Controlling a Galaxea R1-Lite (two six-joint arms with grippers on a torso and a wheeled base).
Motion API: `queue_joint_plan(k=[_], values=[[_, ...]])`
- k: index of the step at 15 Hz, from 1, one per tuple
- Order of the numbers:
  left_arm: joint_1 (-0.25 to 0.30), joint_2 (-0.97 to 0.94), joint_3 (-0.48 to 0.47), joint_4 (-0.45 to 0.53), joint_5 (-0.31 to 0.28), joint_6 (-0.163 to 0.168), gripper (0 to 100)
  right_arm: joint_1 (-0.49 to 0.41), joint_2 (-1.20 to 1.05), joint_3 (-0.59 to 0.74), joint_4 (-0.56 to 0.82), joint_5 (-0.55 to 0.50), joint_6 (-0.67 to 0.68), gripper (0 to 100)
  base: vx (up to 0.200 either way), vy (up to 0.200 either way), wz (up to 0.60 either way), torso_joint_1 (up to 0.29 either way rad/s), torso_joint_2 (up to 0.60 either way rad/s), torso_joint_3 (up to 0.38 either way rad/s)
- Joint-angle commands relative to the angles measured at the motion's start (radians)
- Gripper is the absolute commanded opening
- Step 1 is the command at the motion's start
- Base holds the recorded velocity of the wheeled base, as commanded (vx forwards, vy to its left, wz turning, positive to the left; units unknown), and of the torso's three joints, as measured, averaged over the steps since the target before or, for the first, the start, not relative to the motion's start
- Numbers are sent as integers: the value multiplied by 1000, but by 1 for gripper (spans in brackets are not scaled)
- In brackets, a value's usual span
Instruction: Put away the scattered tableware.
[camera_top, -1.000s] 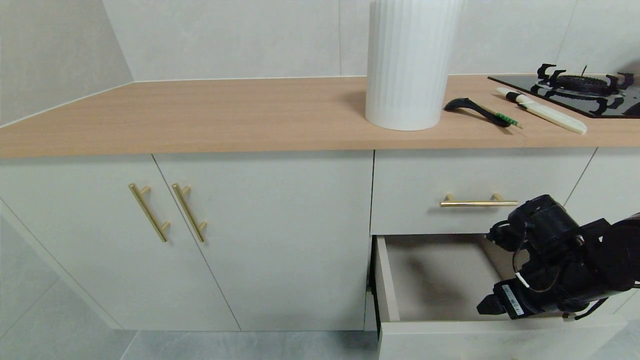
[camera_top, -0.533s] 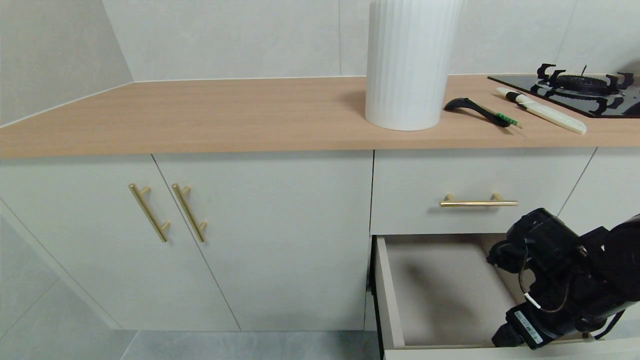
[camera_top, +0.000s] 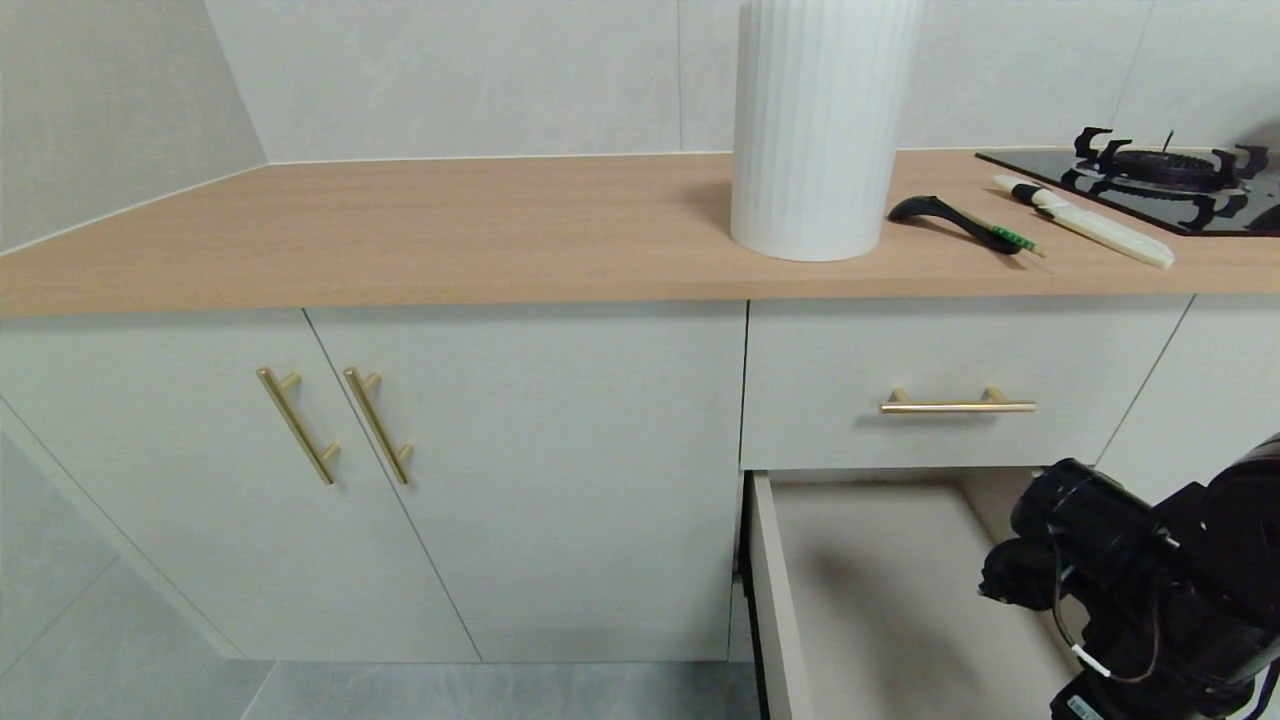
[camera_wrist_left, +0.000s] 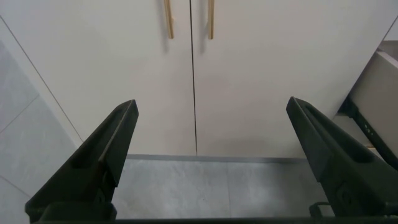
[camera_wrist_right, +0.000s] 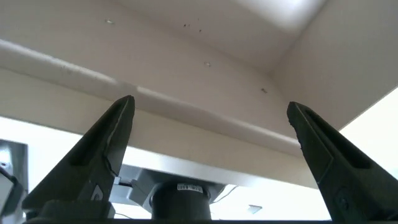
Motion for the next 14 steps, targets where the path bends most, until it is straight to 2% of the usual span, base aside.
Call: queue_joint_plan(k=[1,5,9,14], values=[[0,1,0,0,1,0,100,8,-1,10,1,-3,-2,100,0,0,0,0,0,0],[0,1,0,0,1,0,100,9,-15,-16,-27,-31,13,100,0,0,0,0,0,0],[0,1,0,0,-1,0,100,6,-191,-47,-161,-26,151,100,0,0,0,0,0,0],[0,1,0,0,1,0,100,-15,-320,-45,-245,-21,153,100,0,0,0,0,0,0]])
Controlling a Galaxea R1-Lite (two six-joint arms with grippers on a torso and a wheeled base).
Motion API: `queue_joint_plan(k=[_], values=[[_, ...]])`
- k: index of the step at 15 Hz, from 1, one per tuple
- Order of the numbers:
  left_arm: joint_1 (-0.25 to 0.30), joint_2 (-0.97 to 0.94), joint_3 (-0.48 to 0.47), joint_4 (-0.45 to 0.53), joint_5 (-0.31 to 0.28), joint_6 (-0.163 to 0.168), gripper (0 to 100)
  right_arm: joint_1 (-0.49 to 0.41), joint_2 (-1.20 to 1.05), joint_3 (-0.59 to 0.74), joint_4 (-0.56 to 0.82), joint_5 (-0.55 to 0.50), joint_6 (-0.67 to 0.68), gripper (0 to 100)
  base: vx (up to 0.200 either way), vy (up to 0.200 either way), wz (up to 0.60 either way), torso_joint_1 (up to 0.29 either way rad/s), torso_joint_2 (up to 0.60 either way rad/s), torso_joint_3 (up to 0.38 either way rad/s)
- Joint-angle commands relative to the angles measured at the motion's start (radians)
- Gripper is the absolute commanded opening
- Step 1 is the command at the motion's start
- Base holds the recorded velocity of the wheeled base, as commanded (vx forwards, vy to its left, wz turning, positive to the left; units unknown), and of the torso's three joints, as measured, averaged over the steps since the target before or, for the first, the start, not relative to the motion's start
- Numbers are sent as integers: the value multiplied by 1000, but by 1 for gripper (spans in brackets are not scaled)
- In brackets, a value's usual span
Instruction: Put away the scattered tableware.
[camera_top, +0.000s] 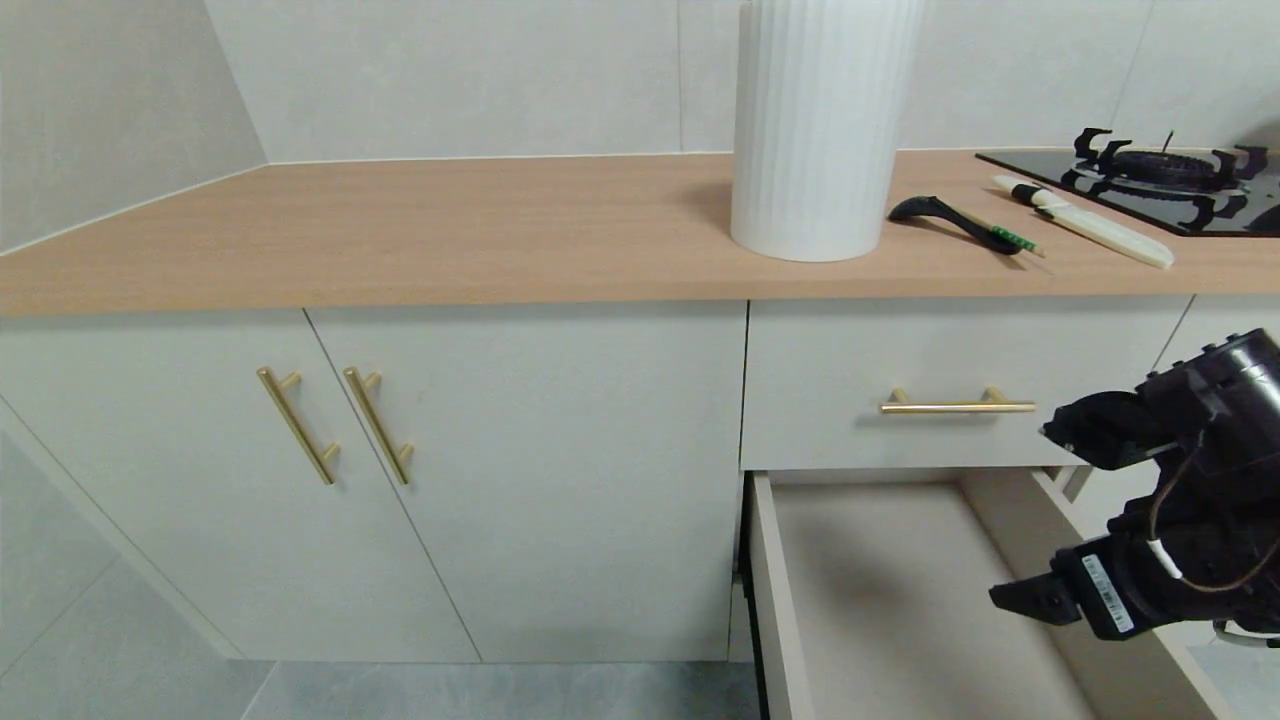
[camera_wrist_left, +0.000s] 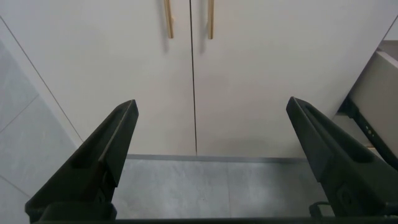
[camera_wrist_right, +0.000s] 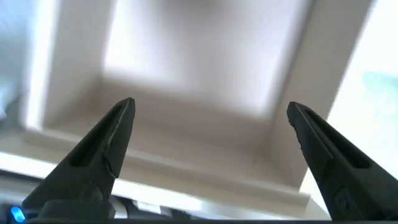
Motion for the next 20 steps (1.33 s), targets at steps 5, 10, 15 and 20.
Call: queue_joint_plan(k=[5,10,15,20], values=[[0,1,0,0,-1,0,100,-37,-59,2,-58,-4,0,100,0,0,0,9,-36,-35],[0,1,0,0,-1,0,100,-38,-59,5,-58,-6,-2,100,0,0,0,101,-353,-289],[0,1,0,0,0,0,100,-37,-58,5,-58,-4,-2,100,0,0,0,149,-486,-304],[0,1,0,0,0,0,100,-37,-56,5,-58,-4,-2,100,0,0,0,183,-476,-288]])
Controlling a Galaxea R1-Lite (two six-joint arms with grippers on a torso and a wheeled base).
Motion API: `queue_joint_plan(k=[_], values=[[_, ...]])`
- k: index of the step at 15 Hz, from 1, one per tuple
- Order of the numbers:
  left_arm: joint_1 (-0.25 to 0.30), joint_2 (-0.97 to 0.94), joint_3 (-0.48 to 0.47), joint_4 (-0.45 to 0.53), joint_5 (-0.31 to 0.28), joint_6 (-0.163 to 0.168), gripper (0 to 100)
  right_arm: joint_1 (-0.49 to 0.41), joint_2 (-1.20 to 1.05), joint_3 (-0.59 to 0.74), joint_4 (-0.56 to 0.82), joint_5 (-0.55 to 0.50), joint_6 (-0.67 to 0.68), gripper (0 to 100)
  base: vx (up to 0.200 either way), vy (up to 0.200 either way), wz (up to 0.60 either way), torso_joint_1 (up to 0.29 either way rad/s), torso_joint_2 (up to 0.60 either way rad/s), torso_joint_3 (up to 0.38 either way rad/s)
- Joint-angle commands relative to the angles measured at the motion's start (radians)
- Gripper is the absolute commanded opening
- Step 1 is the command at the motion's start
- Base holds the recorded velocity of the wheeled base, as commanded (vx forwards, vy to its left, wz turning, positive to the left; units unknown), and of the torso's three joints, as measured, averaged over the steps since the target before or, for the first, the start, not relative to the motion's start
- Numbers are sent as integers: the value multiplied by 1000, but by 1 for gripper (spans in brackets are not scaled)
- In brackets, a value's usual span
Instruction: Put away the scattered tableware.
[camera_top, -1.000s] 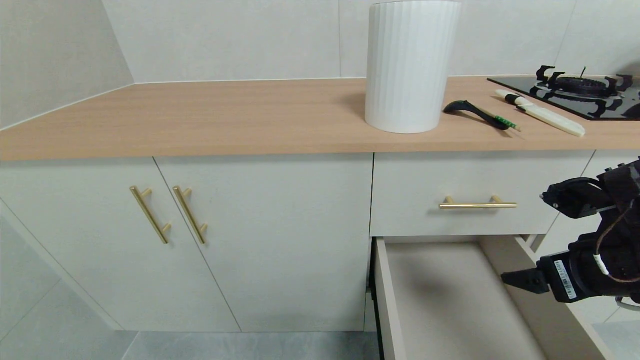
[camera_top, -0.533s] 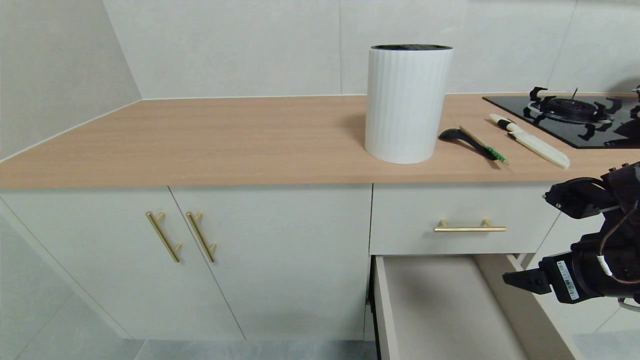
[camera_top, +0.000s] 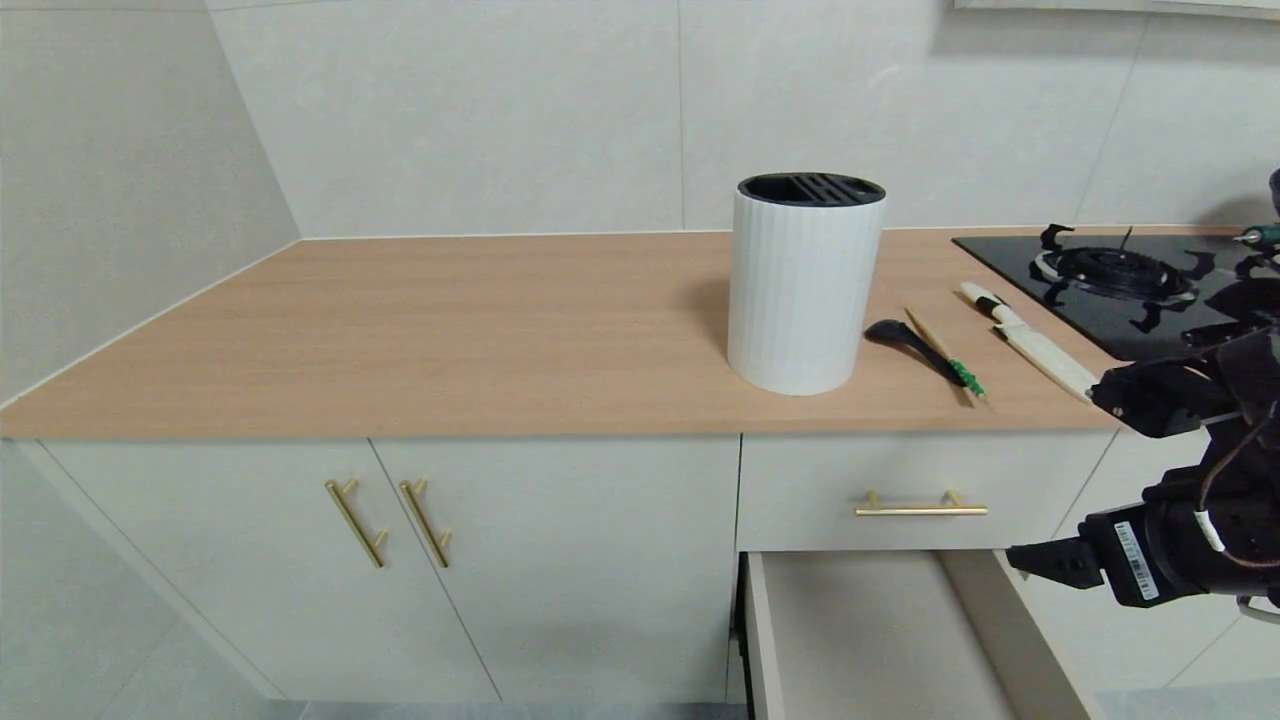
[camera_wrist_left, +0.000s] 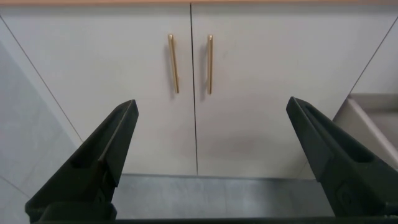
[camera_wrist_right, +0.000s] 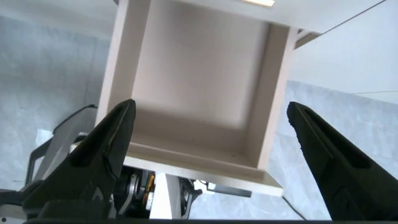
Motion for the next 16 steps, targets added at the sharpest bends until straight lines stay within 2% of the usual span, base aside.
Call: queue_joint_plan(k=[1,4,5,8,10,11,13,16], values=[[0,1,0,0,-1,0,100,0,3,-2,-3,0,0,100,0,0,0,139,-320,-203],[0,1,0,0,-1,0,100,-4,16,-22,-95,1,-1,100,0,0,0,51,-115,-67],[0,1,0,0,-1,0,100,-18,49,-64,-123,1,-1,100,0,0,0,0,0,0],[0,1,0,0,1,0,100,-87,210,-339,-52,-2,2,100,0,0,0,0,0,0],[0,1,0,0,-1,0,100,-95,287,-476,29,-6,95,100,0,0,0,0,0,0],[0,1,0,0,1,0,100,-96,313,-486,26,1,141,100,0,0,0,0,0,0],[0,1,0,0,1,0,100,-103,384,-491,17,-29,145,100,0,0,0,0,0,0],[0,1,0,0,1,0,100,-118,470,-489,-86,-83,145,100,0,0,0,0,0,0]])
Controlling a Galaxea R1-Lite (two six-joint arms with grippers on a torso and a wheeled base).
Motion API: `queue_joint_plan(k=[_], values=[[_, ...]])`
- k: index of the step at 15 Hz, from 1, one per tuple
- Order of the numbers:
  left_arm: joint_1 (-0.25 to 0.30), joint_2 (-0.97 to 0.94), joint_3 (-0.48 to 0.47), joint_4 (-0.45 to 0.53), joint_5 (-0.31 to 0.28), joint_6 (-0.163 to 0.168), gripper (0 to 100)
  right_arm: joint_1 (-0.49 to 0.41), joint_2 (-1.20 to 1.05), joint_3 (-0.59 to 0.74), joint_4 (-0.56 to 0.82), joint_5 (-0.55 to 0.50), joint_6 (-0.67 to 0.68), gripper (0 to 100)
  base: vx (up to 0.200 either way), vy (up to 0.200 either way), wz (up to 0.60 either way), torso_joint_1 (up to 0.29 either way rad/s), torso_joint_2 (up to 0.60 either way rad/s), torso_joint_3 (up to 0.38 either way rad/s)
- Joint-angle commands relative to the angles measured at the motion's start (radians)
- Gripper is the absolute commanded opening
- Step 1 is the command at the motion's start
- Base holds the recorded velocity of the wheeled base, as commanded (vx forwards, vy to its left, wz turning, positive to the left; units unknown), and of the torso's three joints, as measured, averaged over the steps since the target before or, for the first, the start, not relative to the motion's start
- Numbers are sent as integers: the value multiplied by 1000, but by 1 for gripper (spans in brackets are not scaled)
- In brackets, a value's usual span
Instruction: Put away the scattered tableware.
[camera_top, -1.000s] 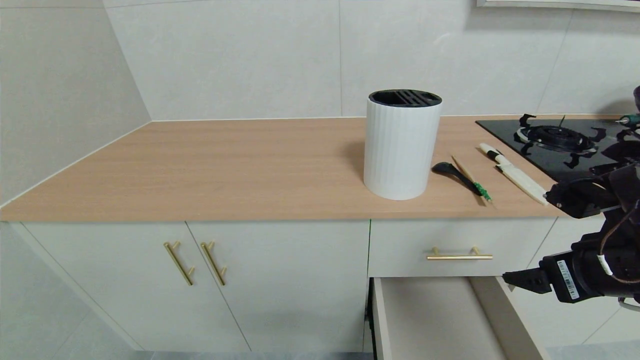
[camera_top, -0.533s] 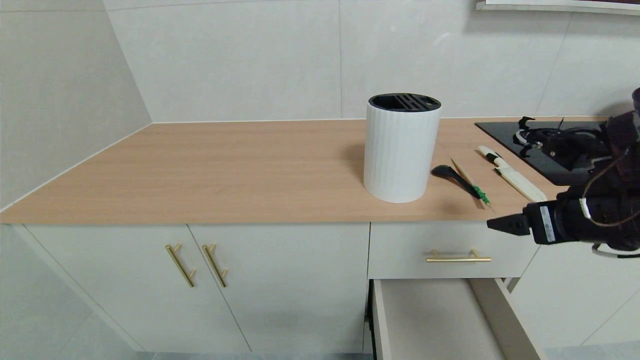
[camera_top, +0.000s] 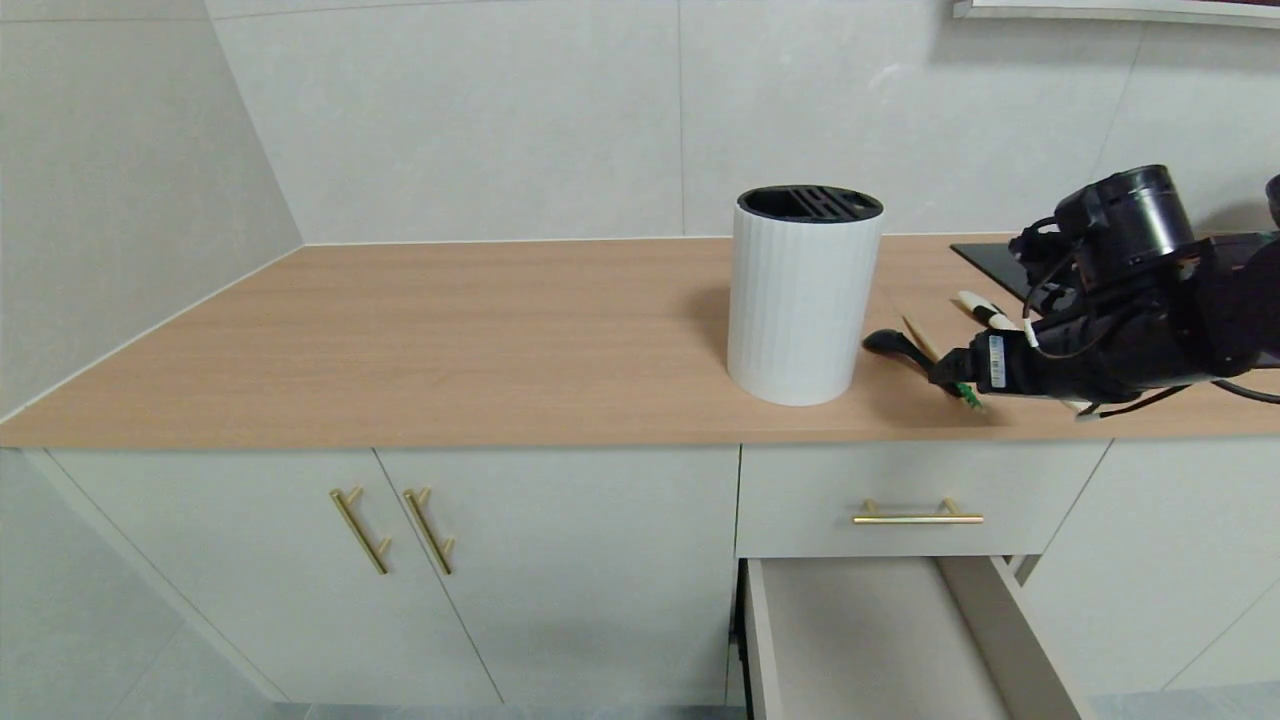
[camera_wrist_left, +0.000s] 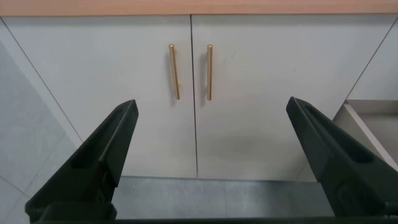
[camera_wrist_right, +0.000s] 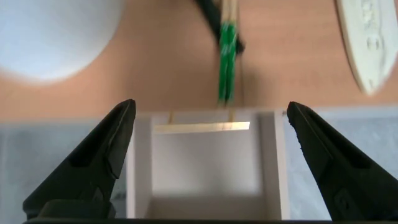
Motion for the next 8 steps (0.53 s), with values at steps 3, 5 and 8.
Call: queue_joint_plan(k=[3,5,8], values=[[0,1,0,0,1,0,100,-20,110,-1,-75,-36,1,100,0,0,0,0,0,0],[0,1,0,0,1,0,100,-31,119,-4,-78,-36,1,100,0,0,0,0,0,0],[0,1,0,0,1,0,100,-41,130,-3,-112,-36,-1,100,0,0,0,0,0,0]])
